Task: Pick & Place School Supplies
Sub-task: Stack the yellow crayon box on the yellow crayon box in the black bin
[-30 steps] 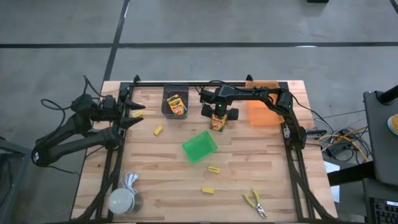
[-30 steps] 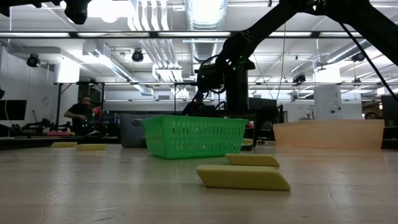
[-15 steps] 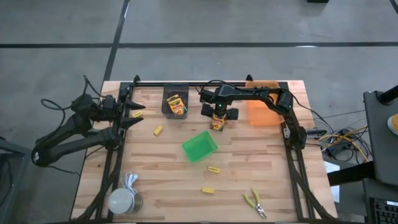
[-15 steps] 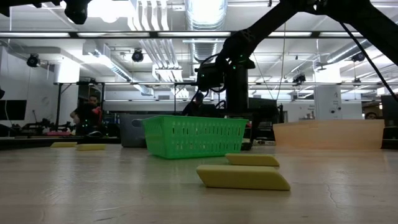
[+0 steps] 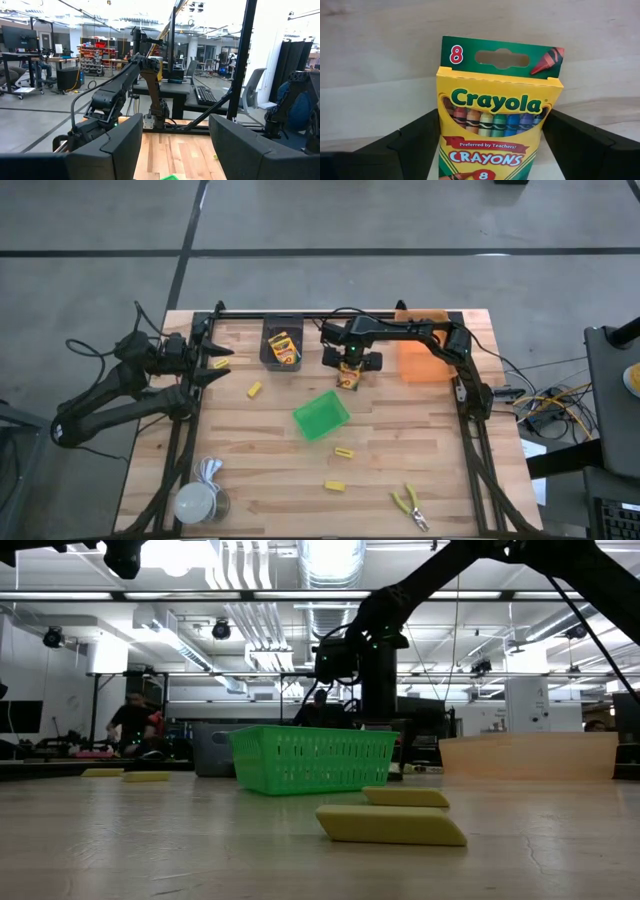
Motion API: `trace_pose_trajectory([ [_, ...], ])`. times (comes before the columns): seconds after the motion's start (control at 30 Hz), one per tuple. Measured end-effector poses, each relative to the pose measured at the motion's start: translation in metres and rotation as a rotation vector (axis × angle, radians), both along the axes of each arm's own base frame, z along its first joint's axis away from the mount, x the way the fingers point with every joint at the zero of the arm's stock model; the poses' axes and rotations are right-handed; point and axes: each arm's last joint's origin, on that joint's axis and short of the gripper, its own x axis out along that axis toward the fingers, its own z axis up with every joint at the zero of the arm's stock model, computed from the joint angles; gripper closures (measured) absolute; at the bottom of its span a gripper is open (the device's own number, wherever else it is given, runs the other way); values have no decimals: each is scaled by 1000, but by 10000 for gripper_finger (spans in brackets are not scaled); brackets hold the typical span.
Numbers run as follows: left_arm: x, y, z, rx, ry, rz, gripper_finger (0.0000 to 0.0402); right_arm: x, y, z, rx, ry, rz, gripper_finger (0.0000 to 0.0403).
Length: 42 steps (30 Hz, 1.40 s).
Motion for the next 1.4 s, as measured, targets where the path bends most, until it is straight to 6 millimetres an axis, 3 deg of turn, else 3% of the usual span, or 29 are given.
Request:
trace_pose_trajectory([
  [0.3, 0, 0, 0, 0, 0, 0, 168, 10, -4, 17, -35, -61, 125, 87],
  [0.77, 0, 0, 0, 0, 0, 0, 168, 33, -14, 74, -151, -235, 217, 72],
  [1.2, 0, 0, 0, 0, 0, 0, 168, 43, -19, 134, -315, -364, 514, 71],
  [1.4, 0, 0, 0, 0, 0, 0, 168, 44, -19, 149, -394, -388, 674, 71],
])
